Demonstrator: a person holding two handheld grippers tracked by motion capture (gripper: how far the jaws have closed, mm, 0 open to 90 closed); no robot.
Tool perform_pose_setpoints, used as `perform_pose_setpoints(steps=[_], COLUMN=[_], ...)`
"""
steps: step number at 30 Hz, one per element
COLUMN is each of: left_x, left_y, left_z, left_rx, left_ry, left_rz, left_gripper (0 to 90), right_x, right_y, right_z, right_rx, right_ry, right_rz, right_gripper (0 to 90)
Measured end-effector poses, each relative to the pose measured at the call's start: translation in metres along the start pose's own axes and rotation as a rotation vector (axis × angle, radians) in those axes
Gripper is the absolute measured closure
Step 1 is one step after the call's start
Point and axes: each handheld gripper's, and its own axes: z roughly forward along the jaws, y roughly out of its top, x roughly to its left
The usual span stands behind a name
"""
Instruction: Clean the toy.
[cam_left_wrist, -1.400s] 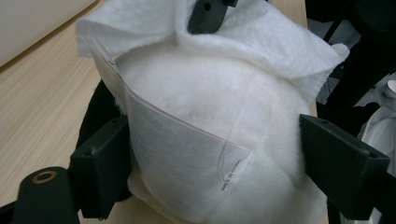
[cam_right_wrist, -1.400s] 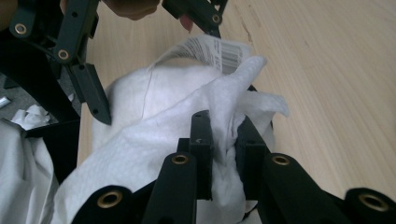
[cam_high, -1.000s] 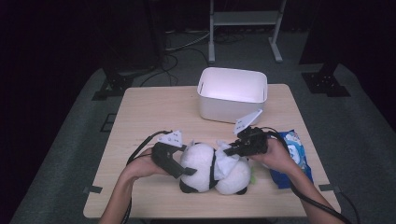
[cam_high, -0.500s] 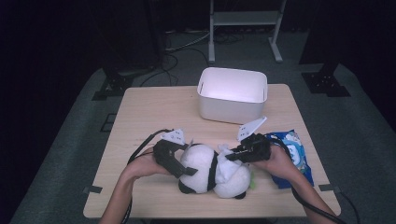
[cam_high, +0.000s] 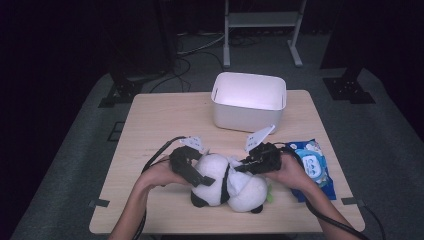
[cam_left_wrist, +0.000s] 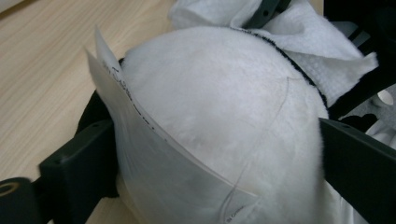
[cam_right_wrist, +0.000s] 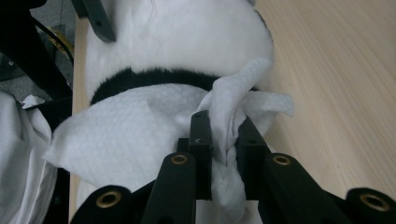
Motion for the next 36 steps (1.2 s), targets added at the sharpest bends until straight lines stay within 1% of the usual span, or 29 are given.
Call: perform_pose_setpoints(steps=[1,2,4,6,8,10,13,15,16,17,18,19,20,21,23,24,25,28,29,30,32,33,34,36], left_x=[0.000,0.000,0.001,0.003,0.004,0.006,0.007,0.007,0.006,0.005,0.004,0.003,0.003,0.002,0.001,0.001,0.002,0.000,0.000,0.000,0.000,0.002,0.002,0.004], left_y=[-0.001,-0.002,-0.005,-0.008,-0.009,-0.008,-0.007,-0.006,-0.005,-0.004,-0.004,-0.003,-0.003,-0.003,-0.003,-0.004,-0.005,-0.005,-0.005,-0.005,-0.005,-0.005,-0.005,-0.005], left_z=[0.000,-0.001,-0.003,-0.005,-0.005,-0.006,-0.007,-0.009,-0.009,-0.010,-0.010,-0.010,-0.010,-0.010,-0.011,-0.011,-0.011,-0.013,-0.014,-0.014,-0.017,-0.019,-0.020,-0.023], left_rx=[-0.001,-0.012,-0.029,-0.060,-0.083,-0.095,-0.116,-0.127,-0.134,-0.142,-0.145,-0.153,-0.158,-0.163,-0.162,-0.167,-0.167,-0.166,-0.162,-0.154,-0.144,-0.138,-0.138,-0.146], left_ry=[0.009,0.016,0.028,0.036,0.045,0.060,0.091,0.125,0.140,0.178,0.194,0.215,0.243,0.259,0.264,0.258,0.251,0.226,0.222,0.211,0.192,0.170,0.163,0.140], left_rz=[0.007,0.002,0.008,0.008,0.009,0.011,0.037,0.058,0.066,0.092,0.104,0.113,0.135,0.154,0.161,0.158,0.166,0.170,0.167,0.158,0.133,0.110,0.095,0.064], left_gripper=[7.6,12.4,22.4,30.1,35.0,37.5,39.3,39.5,39.5,39.7,40.0,40.0,40.1,40.1,40.0,39.9,39.5,37.7,37.0,35.4,31.0,27.7,23.6,18.3], right_x=[0.001,0.002,0.000,-0.003,-0.008,-0.012,-0.017,-0.020,-0.023,-0.025,-0.027,-0.028,-0.030,-0.031,-0.034,-0.034,-0.035,-0.040,-0.043,-0.044,-0.043,-0.041,-0.039,-0.037], right_y=[0.001,0.004,0.006,0.007,0.007,0.009,0.011,0.014,0.015,0.016,0.018,0.019,0.020,0.021,0.024,0.025,0.026,0.031,0.032,0.032,0.031,0.030,0.029,0.028], right_z=[0.002,0.004,0.006,0.007,0.006,0.006,0.007,0.007,0.007,0.006,0.006,0.005,0.005,0.005,0.004,0.004,0.004,0.002,0.003,0.004,0.011,0.013,0.015,0.016], right_rx=[0.001,0.008,0.014,0.016,0.013,0.012,0.010,0.008,0.006,0.005,0.001,0.000,-0.003,-0.006,-0.006,-0.003,-0.006,-0.036,-0.045,-0.046,-0.033,-0.031,-0.035,-0.035], right_ry=[0.001,-0.004,-0.010,-0.006,-0.003,-0.003,-0.012,-0.019,-0.026,-0.028,-0.035,-0.036,-0.039,-0.043,-0.036,-0.035,-0.036,-0.057,-0.054,-0.041,-0.015,-0.005,0.008,0.016], right_rz=[-0.007,-0.010,-0.010,0.002,0.018,0.025,0.027,0.028,0.020,0.022,0.037,0.037,0.037,0.039,0.040,0.043,0.041,0.059,0.070,0.075,0.078,0.078,0.077,0.074], right_gripper=[79.3,79.3,79.3,79.2,79.2,79.2,79.2,79.3,79.3,79.2,79.3,79.3,79.3,79.3,79.3,79.3,79.3,79.2,79.2,79.1,79.2,79.2,79.2,79.2])
